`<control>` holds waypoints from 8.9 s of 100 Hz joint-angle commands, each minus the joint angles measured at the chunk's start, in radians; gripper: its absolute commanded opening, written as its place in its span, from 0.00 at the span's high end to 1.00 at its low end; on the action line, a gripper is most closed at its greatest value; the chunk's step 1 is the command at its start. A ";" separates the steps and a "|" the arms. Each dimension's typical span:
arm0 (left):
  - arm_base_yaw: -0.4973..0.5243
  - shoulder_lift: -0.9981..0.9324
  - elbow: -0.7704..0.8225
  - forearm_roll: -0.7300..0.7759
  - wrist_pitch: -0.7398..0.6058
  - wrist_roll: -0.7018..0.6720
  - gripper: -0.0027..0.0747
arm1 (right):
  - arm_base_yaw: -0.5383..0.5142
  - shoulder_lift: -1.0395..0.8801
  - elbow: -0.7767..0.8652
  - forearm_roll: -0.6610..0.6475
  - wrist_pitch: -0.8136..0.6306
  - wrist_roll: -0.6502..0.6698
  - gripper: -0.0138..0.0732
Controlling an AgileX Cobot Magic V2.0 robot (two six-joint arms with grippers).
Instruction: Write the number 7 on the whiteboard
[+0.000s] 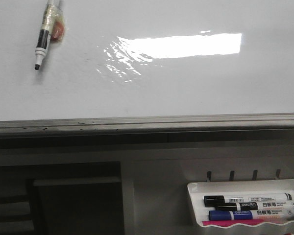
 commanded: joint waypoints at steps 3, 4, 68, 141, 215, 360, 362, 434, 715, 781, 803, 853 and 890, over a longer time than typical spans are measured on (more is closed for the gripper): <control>-0.033 0.046 -0.037 -0.046 -0.125 0.003 0.46 | -0.007 0.010 -0.038 0.011 -0.070 -0.016 0.36; -0.035 0.049 -0.037 -0.046 -0.133 0.003 0.46 | -0.007 0.010 -0.038 0.011 -0.071 -0.016 0.36; -0.251 0.479 -0.122 -0.032 -0.523 0.033 0.47 | -0.007 0.010 -0.038 0.018 -0.083 -0.016 0.36; -0.246 0.711 -0.264 0.051 -0.545 0.036 0.47 | -0.007 0.010 -0.038 0.018 -0.091 -0.016 0.36; -0.220 0.671 -0.264 0.179 -0.371 0.036 0.99 | -0.007 0.010 -0.040 0.038 -0.050 -0.029 0.36; -0.706 0.561 -0.265 0.443 -0.164 0.083 0.99 | 0.202 0.746 -0.452 0.806 0.537 -0.734 0.36; -0.706 0.561 -0.265 0.443 -0.166 0.083 0.99 | 0.205 0.748 -0.455 0.806 0.537 -0.734 0.36; -0.706 0.561 -0.266 0.442 -0.253 0.081 0.76 | 0.216 0.781 -0.488 0.769 0.564 -0.769 0.91; -0.170 0.201 -0.132 0.106 -0.370 0.077 0.26 | 0.215 0.569 -0.279 1.117 -0.382 -1.204 0.91; -0.170 0.201 -0.132 0.104 -0.370 0.077 0.26 | 0.215 0.505 -0.112 1.130 -0.177 -1.155 0.91; -0.175 0.201 -0.138 0.104 -0.372 0.084 0.26 | 0.215 0.356 -0.125 1.126 -0.139 -1.122 0.91; -0.570 0.323 -0.151 0.130 -0.418 0.265 0.26 | 0.215 0.451 -0.333 0.738 0.220 -0.861 0.91; -0.678 0.494 -0.229 0.209 -0.418 0.264 0.26 | 0.215 0.501 -0.397 0.726 0.316 -0.853 0.91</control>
